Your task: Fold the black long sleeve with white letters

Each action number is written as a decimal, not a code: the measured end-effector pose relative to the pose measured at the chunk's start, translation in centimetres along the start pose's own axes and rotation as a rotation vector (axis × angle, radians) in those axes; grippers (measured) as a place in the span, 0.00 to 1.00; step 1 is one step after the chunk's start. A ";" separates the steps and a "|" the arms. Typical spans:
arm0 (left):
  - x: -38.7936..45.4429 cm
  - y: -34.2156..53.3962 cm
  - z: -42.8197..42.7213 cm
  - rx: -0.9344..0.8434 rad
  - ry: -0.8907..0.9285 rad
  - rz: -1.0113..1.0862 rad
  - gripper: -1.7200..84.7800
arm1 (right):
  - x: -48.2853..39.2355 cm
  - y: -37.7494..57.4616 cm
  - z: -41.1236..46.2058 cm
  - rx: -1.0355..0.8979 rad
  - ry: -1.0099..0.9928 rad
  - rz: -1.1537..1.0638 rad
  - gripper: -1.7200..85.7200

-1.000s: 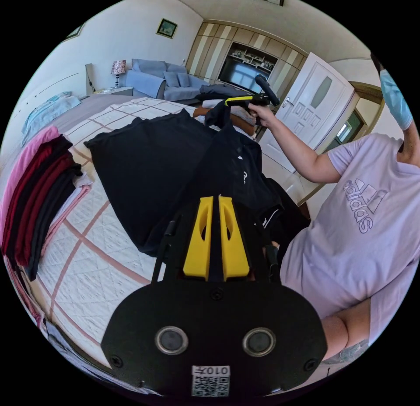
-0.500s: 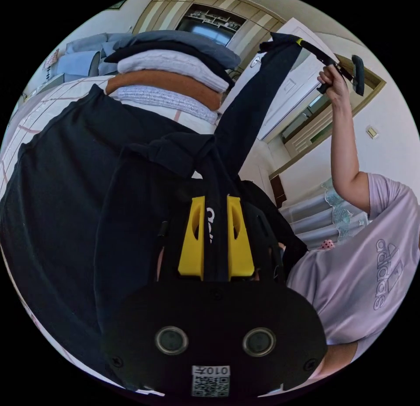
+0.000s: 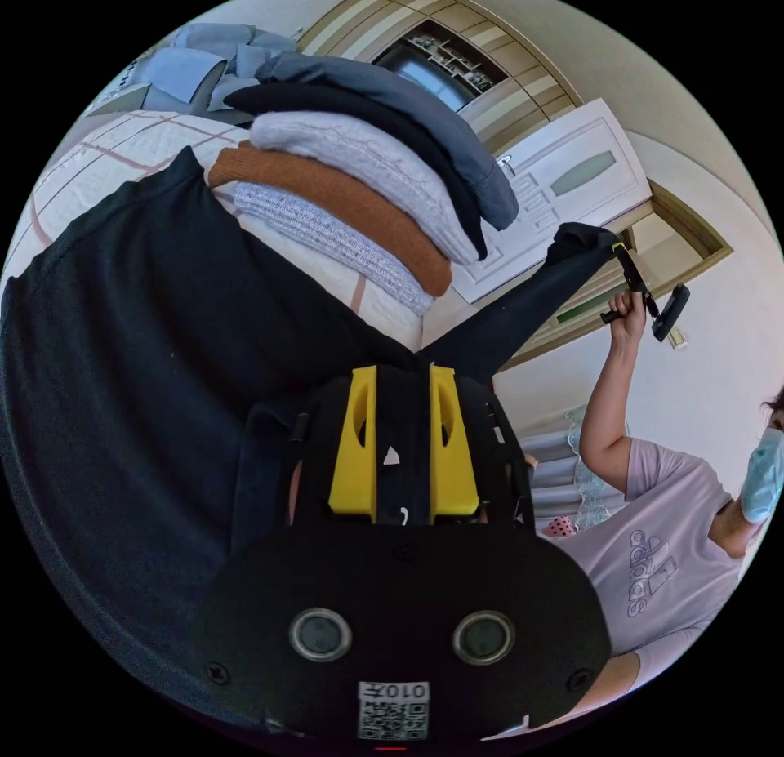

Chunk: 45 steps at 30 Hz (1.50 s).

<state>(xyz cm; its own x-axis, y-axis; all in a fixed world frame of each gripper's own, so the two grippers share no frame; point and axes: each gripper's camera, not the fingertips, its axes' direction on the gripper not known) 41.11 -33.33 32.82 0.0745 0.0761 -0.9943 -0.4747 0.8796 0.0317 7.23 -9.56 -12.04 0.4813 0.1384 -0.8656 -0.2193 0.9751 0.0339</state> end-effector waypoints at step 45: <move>10.4 11.1 -3.7 0.116 -0.105 0.189 0.14 | 4.3 -3.4 2.8 -0.091 -0.174 -0.007 0.06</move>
<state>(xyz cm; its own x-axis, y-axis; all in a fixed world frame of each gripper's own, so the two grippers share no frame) 33.34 -24.52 22.50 0.0876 0.2871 -0.9539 -0.3853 0.8928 0.2333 12.36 -11.77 -14.45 0.6212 0.1673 -0.7656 -0.2875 0.9575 -0.0240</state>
